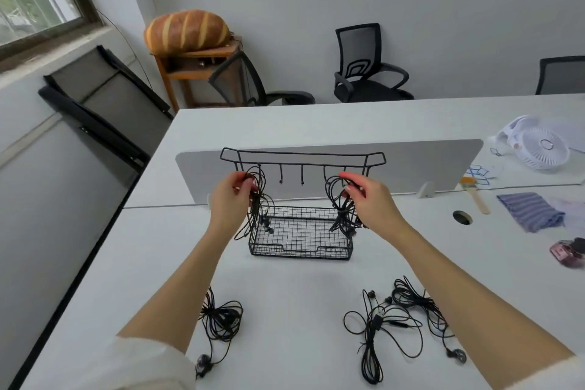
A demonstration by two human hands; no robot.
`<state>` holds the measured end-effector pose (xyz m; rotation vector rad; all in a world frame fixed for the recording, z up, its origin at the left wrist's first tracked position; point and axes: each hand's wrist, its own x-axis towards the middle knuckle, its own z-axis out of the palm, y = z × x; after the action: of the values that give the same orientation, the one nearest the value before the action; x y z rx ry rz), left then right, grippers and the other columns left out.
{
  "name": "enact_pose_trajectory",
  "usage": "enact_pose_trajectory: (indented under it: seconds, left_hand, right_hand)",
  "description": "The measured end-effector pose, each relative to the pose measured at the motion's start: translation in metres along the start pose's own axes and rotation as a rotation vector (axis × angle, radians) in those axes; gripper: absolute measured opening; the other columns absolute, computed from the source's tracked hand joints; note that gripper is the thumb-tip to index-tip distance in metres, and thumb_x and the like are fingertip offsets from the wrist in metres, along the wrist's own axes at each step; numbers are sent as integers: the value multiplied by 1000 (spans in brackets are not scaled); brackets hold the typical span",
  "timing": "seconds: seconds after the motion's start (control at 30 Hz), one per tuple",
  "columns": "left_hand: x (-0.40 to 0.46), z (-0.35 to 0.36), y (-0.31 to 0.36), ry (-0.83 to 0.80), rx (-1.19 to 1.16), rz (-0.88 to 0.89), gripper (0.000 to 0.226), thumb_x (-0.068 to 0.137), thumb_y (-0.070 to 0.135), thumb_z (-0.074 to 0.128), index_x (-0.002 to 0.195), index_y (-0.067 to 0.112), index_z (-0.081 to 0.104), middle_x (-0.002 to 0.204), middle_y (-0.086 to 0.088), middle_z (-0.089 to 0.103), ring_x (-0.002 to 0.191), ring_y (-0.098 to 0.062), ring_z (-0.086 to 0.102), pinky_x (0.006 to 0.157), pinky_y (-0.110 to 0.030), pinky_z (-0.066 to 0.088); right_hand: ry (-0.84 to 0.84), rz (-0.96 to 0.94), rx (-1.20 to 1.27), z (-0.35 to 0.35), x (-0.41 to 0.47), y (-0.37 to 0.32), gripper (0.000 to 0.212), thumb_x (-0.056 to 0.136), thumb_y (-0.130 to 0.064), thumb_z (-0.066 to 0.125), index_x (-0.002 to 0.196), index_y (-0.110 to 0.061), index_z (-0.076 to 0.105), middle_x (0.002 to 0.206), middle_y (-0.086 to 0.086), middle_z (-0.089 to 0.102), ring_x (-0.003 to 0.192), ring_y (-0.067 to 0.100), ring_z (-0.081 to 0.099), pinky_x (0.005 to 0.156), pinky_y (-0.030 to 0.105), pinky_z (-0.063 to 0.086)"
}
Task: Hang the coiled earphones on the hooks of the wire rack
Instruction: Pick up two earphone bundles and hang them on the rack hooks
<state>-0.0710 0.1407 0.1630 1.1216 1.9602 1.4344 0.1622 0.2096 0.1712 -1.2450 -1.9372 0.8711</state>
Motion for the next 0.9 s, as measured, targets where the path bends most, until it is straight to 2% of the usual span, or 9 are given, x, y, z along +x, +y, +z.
enact_pose_trajectory:
  seconds: [0.17,0.3,0.37,0.5,0.6,0.67,0.73,0.83,0.9]
  left_hand:
    - [18,6,-5,-47,-69,-127,22,89,17,53,105,5,60,90,-10,60,65,-17,58,55,-24,53]
    - [27,11,-10,-44,-184,-294,16,86,13,56,101,6,58,77,-4,61,59,-16,56,54,-22,50]
    - [27,12,-13,-46,-171,-318,13,85,10,58,97,6,57,74,-4,62,56,-17,57,56,-26,49]
    - [27,13,-24,-74,-30,-248,9,83,11,62,89,6,60,82,-12,67,62,-23,64,57,-31,51]
    - [25,11,-26,-42,93,-159,10,82,19,63,90,13,64,94,-9,69,77,-26,65,76,-40,54]
    - [22,11,-23,-16,175,-117,20,83,22,60,101,14,63,97,-1,65,79,-22,61,75,-33,47]
    - [19,11,-21,15,237,-86,28,83,25,58,109,17,59,100,-1,65,82,-21,60,75,-31,43]
    - [13,13,-21,106,322,1,28,83,25,54,109,17,56,113,-4,60,93,-24,58,80,-35,45]
    - [9,16,-17,200,335,92,28,81,21,53,108,14,55,115,-8,55,100,-28,55,85,-42,46]
  right_hand:
    - [-11,37,3,5,6,7,32,93,-6,43,121,-15,56,90,6,63,34,-1,44,37,7,35]
    - [-14,56,32,6,8,13,32,93,-7,44,121,-17,56,87,5,64,31,4,36,34,9,30]
    - [6,54,70,5,9,13,31,93,-6,44,120,-16,56,83,6,63,35,1,42,38,7,33]
    - [58,87,201,4,18,12,22,92,-3,45,110,-9,55,75,1,64,66,-1,60,57,0,42]
    - [67,100,219,5,22,10,18,91,-3,48,106,-8,56,75,3,64,52,-8,57,49,1,41]
    - [98,83,210,6,24,10,18,90,-2,48,105,-5,58,80,7,65,63,1,62,60,6,46]
    - [122,73,187,6,23,13,20,90,-2,47,105,-4,60,84,9,65,74,15,64,73,21,50]
    - [139,67,198,7,19,21,22,91,-3,46,106,-3,62,81,7,64,68,2,63,68,11,49]
    - [163,68,191,9,20,22,21,91,-5,46,105,-4,63,77,7,64,65,4,63,58,5,45]
